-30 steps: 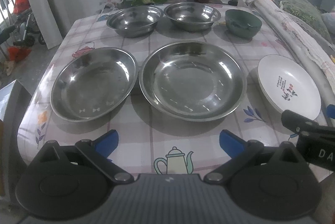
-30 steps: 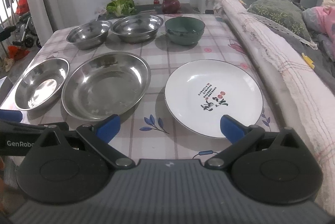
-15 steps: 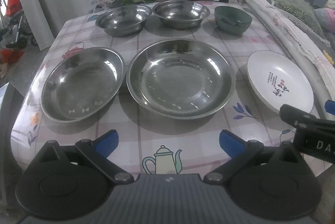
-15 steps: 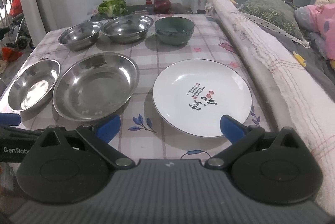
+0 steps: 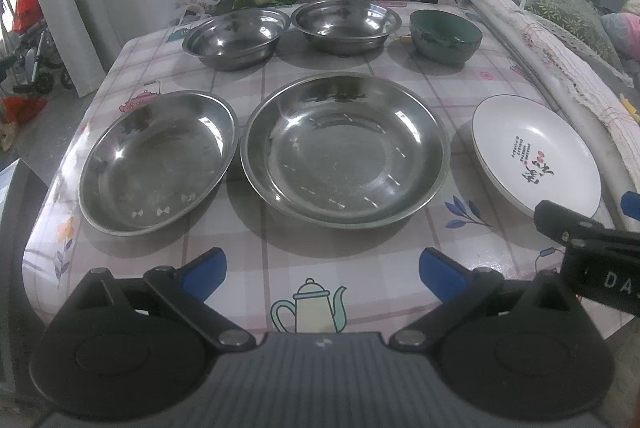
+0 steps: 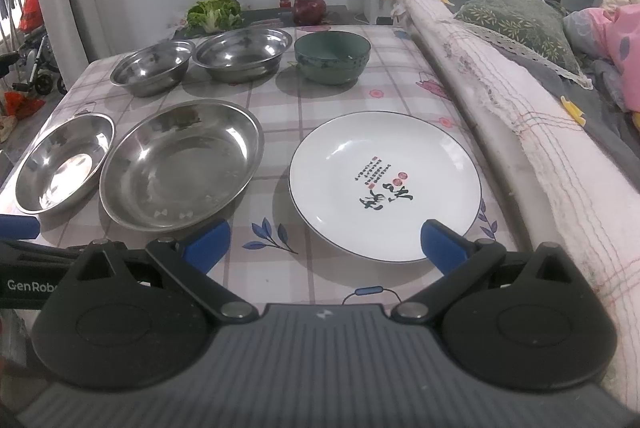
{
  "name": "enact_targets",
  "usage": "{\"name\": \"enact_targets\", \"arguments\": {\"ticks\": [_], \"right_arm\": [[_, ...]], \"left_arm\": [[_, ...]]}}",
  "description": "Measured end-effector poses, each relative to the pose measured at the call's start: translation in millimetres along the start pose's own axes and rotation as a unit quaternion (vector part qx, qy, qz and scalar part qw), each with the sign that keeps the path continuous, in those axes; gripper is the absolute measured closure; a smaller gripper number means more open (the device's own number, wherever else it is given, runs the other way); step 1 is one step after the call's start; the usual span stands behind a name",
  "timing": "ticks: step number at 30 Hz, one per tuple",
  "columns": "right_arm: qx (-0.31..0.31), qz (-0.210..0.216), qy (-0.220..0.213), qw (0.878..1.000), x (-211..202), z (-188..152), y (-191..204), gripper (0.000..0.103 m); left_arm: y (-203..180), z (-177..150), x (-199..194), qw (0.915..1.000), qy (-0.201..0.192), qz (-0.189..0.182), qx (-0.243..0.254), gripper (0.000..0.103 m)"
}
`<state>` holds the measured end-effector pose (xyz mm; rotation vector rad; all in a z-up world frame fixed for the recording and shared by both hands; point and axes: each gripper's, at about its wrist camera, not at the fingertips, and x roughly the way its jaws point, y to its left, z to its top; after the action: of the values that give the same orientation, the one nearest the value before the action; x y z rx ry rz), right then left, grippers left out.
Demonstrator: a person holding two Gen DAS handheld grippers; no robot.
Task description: Organize plates and bowls
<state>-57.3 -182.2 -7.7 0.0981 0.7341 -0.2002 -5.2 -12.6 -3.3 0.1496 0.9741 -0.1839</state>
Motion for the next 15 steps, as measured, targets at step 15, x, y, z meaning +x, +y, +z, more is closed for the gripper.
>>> {"name": "enact_targets", "arguments": {"ticks": [15], "right_arm": [[-0.001, 0.003, -0.001, 1.000, 0.7, -1.3, 1.0, 0.001]], "left_arm": [[2.1, 0.5, -1.7, 1.0000, -0.001, 0.005, -0.004, 0.000]]}}
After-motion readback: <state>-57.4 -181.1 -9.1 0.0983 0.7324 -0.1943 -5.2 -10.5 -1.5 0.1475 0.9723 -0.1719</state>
